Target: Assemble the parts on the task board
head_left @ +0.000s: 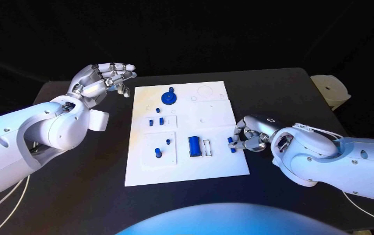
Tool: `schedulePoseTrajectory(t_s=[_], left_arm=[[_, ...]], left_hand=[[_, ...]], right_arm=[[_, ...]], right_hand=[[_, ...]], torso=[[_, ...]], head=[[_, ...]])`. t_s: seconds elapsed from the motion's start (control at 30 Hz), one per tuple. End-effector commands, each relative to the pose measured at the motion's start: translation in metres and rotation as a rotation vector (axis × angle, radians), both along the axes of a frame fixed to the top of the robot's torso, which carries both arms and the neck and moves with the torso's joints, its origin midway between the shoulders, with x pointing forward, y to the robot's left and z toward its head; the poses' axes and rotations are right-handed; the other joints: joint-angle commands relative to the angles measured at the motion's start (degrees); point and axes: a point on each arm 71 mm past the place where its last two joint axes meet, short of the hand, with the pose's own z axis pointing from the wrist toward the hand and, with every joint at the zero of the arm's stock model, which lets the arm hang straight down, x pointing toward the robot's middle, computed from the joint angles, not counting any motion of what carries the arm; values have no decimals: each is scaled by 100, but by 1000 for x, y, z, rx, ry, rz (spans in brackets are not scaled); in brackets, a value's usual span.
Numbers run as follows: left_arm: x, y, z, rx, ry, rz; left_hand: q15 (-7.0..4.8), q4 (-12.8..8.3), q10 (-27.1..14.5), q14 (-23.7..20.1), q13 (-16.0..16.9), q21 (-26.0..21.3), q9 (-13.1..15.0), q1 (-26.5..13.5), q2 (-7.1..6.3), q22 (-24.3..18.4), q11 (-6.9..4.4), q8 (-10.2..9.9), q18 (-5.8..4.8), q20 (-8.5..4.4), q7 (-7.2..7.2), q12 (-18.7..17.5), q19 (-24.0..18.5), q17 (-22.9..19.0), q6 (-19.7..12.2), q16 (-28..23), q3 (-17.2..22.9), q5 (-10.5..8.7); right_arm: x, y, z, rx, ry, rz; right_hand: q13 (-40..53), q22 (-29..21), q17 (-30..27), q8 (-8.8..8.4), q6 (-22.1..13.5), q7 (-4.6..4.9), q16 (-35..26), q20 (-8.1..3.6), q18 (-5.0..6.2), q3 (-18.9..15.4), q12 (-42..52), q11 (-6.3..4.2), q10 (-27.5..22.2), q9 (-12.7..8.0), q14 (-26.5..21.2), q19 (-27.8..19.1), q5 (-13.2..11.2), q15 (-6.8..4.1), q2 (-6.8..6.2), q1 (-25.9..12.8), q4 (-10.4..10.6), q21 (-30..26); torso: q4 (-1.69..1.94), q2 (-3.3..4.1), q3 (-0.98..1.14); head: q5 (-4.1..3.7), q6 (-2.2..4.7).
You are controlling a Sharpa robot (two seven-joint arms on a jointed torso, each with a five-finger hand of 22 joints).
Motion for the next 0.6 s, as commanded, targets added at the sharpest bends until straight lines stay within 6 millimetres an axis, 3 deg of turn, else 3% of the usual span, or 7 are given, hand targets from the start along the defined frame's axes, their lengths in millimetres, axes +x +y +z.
schedulePoseTrajectory(t_s=[0.03,0.2,0.37,0.6], left_arm=[[-1,-2,2,-13,-7,-20],[-1,-2,2,-13,-7,-19],[-1,-1,2,-12,-6,-18],[-1,-1,2,-11,-6,-16]], left_hand=[[-10,1,-47,-46,7,-37,-5,-8,32,-9,-12,31,90,21,0,20,-7,-7,-25,26,-27,35],[-10,1,-47,-46,7,-37,-5,-8,32,-9,-12,31,90,21,0,20,-7,-7,-25,26,-27,35],[-10,1,-47,-46,7,-37,-5,-8,32,-9,-12,31,90,21,0,20,-7,-7,-25,26,-27,35],[-9,9,-55,-48,9,-40,-6,-17,35,-12,-12,36,90,22,-1,33,-8,-11,-27,31,-30,36]], right_arm=[[-1,2,-3,-36,8,23],[-1,6,-7,-41,16,33],[-2,9,-10,-52,25,50],[-3,11,-12,-83,26,76]], right_hand=[[582,1507,1412,-28,63,-5,2,41,-39,5,17,-13,17,-8,576,599,8,26,26,-5,-10,31],[578,1507,1414,-63,80,-27,3,25,-39,111,1,-35,16,-30,577,599,103,5,87,168,-32,31],[584,1507,1417,-111,126,-60,3,-3,-39,438,-7,-67,18,-61,577,599,52,-24,108,528,-68,31],[591,1507,1424,-133,211,-97,5,-45,-39,1231,-30,-101,19,-69,579,599,138,-57,-125,898,-168,31]], torso=[[3,2,4],[4,-4,0],[2,-5,-1],[-6,-5,-2]], head=[[12,-13],[23,-33],[35,-51],[41,-53]])
